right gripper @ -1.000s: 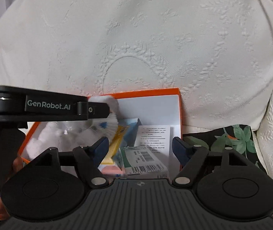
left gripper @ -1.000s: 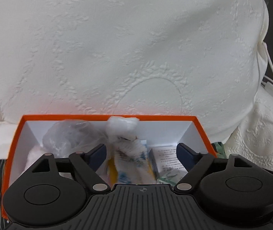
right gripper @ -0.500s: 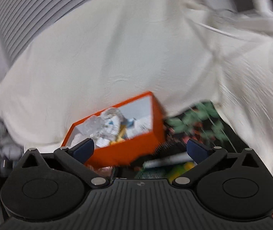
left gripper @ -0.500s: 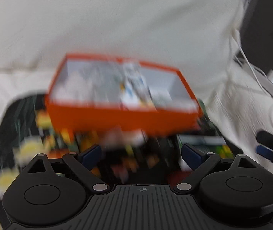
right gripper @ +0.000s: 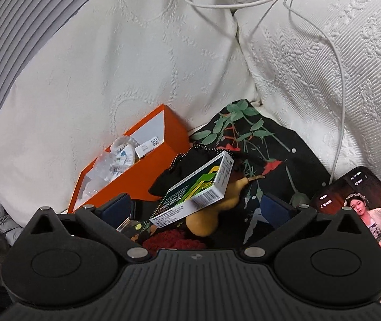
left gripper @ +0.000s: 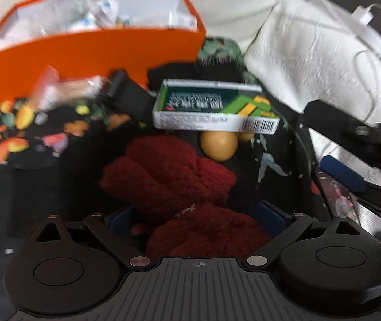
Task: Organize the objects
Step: 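Grasp the red plush toy with the left tool while the right tool grasps the black fabric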
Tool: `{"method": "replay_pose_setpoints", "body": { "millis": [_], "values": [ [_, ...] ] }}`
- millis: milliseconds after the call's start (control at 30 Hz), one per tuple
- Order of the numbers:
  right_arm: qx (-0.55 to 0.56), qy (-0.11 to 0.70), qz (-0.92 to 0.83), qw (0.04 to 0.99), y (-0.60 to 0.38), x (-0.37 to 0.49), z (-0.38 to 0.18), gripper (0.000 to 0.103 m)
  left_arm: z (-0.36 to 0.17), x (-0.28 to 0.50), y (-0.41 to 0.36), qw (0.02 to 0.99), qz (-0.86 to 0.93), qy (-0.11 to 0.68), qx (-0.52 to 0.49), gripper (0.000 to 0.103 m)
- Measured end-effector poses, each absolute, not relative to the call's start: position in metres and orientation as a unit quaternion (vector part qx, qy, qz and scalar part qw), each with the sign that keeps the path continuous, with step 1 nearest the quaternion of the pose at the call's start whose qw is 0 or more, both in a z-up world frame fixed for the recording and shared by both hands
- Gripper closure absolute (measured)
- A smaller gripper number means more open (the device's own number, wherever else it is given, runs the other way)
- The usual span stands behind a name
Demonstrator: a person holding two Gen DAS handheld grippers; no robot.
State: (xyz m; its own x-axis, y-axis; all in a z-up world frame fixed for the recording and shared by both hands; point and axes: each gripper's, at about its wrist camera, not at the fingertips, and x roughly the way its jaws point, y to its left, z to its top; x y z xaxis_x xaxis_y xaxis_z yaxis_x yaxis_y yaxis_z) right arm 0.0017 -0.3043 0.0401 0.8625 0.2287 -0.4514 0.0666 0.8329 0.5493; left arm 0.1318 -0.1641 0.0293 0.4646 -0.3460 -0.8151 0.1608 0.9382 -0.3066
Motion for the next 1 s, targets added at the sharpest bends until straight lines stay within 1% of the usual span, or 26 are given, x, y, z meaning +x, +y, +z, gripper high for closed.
{"method": "replay_pose_setpoints", "body": {
  "millis": [67, 167, 233, 367, 500, 600, 667, 800, 900, 1000],
  "values": [
    [0.286, 0.26, 0.045, 0.921, -0.305, 0.002, 0.039, 0.0, 0.02, 0.139, -0.174, 0.85, -0.137, 0.503, -0.075, 0.0],
    [0.284, 0.264, 0.05, 0.921, -0.305, 0.004, 0.039, 0.0, 0.019, 0.131, -0.182, 0.869, -0.137, 0.475, -0.023, 0.0],
    [0.284, 0.264, 0.052, 0.92, -0.305, 0.003, 0.039, 0.0, 0.024, 0.12, -0.175, 0.873, -0.163, 0.459, -0.021, 0.0],
    [0.285, 0.26, 0.056, 0.921, -0.305, 0.001, 0.041, 0.0, 0.041, 0.091, -0.136, 0.883, -0.178, 0.433, -0.04, 0.0],
    [0.28, 0.262, 0.068, 0.921, -0.3, -0.003, 0.043, 0.0, 0.062, 0.055, -0.074, 0.909, -0.156, 0.38, -0.067, 0.0],
    [0.266, 0.268, 0.079, 0.923, -0.291, -0.003, 0.043, 0.0, 0.068, 0.039, -0.027, 0.921, -0.119, 0.359, -0.088, 0.0],
    [0.253, 0.28, 0.091, 0.922, -0.28, -0.002, 0.042, 0.0, 0.066, 0.036, 0.0, 0.924, -0.087, 0.362, -0.086, 0.0],
    [0.195, 0.317, 0.125, 0.92, -0.236, 0.001, 0.03, 0.0, 0.047, 0.048, 0.034, 0.909, -0.044, 0.402, -0.102, 0.0],
    [0.145, 0.35, 0.142, 0.914, -0.196, 0.008, 0.019, 0.0, 0.033, 0.058, 0.04, 0.9, -0.029, 0.422, -0.107, 0.0],
    [0.105, 0.383, 0.145, 0.906, -0.163, 0.022, 0.008, 0.0, 0.029, 0.062, 0.04, 0.899, -0.035, 0.423, -0.107, 0.0]
  ]
}}
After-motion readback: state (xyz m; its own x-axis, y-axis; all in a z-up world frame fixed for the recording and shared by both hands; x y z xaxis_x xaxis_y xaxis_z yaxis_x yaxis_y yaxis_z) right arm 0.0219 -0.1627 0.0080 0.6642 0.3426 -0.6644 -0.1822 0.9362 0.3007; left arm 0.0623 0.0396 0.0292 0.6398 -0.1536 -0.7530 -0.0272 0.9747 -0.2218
